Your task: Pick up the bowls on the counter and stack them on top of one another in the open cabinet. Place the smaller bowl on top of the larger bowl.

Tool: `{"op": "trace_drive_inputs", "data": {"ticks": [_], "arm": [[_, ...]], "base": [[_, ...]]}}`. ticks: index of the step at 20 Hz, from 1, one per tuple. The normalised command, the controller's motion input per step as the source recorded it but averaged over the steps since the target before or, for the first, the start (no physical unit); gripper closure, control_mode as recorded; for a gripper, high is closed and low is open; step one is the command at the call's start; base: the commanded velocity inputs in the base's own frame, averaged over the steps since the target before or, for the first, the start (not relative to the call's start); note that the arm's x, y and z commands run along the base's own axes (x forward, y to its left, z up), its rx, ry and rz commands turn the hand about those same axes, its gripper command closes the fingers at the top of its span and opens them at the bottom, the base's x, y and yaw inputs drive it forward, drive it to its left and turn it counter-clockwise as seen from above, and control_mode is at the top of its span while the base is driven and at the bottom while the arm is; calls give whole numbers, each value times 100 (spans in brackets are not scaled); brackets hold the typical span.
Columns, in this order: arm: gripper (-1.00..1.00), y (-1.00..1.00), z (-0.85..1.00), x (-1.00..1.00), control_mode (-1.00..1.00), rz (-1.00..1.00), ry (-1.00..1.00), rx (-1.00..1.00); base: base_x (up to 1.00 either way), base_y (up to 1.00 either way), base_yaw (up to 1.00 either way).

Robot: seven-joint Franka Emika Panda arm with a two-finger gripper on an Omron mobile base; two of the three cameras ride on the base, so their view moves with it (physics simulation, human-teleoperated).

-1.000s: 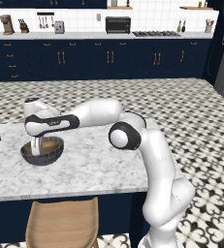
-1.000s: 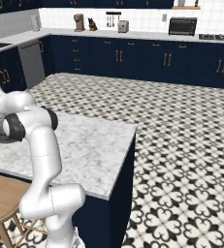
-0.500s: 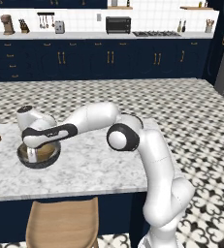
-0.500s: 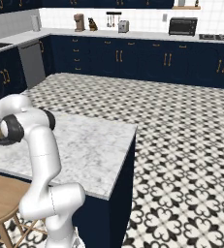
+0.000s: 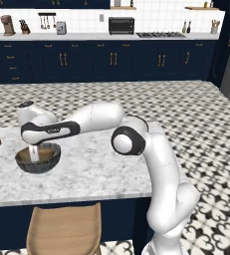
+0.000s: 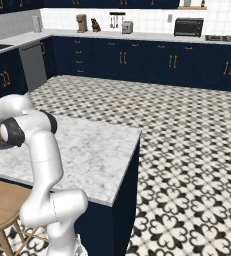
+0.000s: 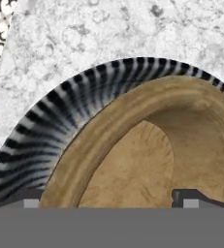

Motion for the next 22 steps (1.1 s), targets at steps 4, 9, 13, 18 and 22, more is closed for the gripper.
{"op": "trace_drive_inputs", "data": {"ticks": [4,9,13,18,22], "arm": [[-100,0,16,-5,-100,3,0,0],[-100,0,0,-9,-100,3,0,0],[-100,0,-1,-42,-100,3,1,0],[-100,0,-30,-56,-100,2,3,0],[-100,-2,-22,-22,-100,0,0,0]], "base": [[0,0,0],[0,0,0],[0,0,0],[0,0,0],[0,0,0]]}}
